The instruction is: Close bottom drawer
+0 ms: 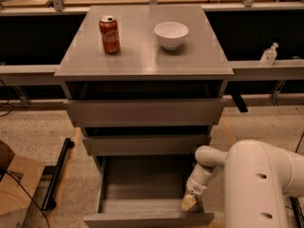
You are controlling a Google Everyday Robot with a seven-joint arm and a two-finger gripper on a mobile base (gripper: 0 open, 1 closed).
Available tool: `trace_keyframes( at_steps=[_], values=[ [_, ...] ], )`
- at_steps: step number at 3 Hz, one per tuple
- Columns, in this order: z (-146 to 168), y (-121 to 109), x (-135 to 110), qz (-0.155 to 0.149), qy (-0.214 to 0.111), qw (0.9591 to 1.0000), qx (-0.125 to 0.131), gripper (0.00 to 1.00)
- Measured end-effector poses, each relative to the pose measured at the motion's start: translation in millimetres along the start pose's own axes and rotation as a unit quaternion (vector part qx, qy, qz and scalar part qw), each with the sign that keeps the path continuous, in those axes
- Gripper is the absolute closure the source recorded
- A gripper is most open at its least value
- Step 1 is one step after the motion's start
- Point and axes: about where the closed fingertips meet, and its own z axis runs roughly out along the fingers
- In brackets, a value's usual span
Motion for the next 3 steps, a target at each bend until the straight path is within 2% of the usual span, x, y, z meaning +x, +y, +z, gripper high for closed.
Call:
trace_keyframes(
  at_steps=[1,3],
  values=[
    [29,3,6,0.005,-0.002,0.9997,-0.023,1.0],
    [59,13,9,0.001,-0.004,0.9994,-0.036,1.0]
  ],
)
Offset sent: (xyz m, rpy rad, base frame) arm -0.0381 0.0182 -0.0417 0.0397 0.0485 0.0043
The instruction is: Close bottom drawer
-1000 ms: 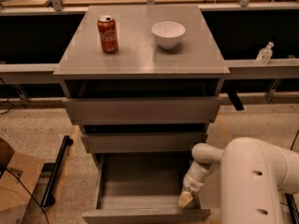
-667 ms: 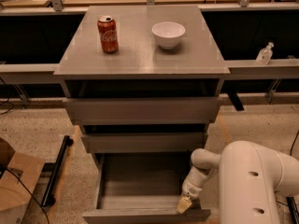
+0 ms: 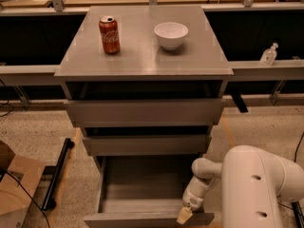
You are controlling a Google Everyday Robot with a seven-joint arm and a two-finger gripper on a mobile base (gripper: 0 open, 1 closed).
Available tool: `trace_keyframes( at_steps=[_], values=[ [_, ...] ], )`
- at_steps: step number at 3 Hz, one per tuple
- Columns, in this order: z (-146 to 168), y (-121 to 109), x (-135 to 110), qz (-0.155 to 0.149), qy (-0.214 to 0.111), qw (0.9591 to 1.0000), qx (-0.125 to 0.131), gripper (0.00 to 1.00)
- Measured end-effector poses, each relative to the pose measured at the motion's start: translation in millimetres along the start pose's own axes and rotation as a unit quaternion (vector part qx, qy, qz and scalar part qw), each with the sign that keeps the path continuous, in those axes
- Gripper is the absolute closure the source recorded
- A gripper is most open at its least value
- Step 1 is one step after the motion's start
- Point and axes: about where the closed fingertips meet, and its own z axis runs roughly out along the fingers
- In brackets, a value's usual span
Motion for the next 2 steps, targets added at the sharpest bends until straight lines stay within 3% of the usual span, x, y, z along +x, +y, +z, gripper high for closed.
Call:
trace_keyframes(
  at_steps=[2],
  values=[
    [28,-7,2,0.003,0.0,1.0,-0.006,1.0]
  ],
)
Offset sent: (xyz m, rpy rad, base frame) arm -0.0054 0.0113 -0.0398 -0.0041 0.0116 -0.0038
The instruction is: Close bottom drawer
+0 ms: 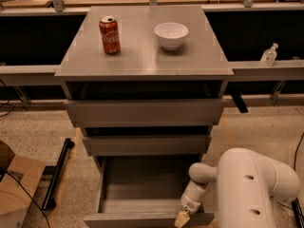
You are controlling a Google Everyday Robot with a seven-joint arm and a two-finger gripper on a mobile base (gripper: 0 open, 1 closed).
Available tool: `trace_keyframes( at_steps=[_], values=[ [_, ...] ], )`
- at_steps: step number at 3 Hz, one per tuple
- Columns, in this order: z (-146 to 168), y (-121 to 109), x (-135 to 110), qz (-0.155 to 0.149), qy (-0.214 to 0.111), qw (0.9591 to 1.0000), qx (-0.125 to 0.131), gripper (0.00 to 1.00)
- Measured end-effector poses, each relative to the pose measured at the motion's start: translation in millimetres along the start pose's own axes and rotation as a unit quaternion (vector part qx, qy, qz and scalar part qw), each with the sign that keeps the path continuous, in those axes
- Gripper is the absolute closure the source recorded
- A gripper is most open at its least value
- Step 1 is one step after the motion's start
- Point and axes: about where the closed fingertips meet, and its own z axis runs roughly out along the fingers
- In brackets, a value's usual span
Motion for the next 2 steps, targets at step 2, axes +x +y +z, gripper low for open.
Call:
trace_keyframes(
  at_steps=[2],
  values=[
    [-7,-16,-4,0.01,-0.009,0.997,0.077,1.0]
  ],
)
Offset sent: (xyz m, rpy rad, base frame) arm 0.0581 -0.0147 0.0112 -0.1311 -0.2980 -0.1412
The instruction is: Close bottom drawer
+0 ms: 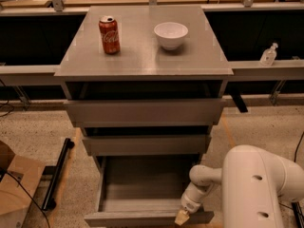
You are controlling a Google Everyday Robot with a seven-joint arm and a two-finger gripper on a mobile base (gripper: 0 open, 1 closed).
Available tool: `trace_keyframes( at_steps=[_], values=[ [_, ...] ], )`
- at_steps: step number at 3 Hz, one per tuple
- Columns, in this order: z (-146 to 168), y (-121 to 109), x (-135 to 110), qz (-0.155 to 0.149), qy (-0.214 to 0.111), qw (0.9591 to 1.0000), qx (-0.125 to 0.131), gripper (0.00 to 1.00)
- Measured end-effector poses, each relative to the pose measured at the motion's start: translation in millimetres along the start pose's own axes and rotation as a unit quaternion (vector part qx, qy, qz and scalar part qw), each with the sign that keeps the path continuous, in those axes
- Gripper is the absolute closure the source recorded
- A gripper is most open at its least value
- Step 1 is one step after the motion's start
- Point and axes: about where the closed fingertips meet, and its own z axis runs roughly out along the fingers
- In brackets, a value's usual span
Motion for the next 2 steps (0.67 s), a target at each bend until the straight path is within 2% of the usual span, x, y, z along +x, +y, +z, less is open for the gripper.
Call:
trace_keyframes(
  at_steps=[1,2],
  values=[
    [-19,-25,-10,0.01,-0.019,0.9984,0.052,1.0],
    [-26,-42,-18,0.013,-0.039,0.9969,0.068,1.0]
  ],
)
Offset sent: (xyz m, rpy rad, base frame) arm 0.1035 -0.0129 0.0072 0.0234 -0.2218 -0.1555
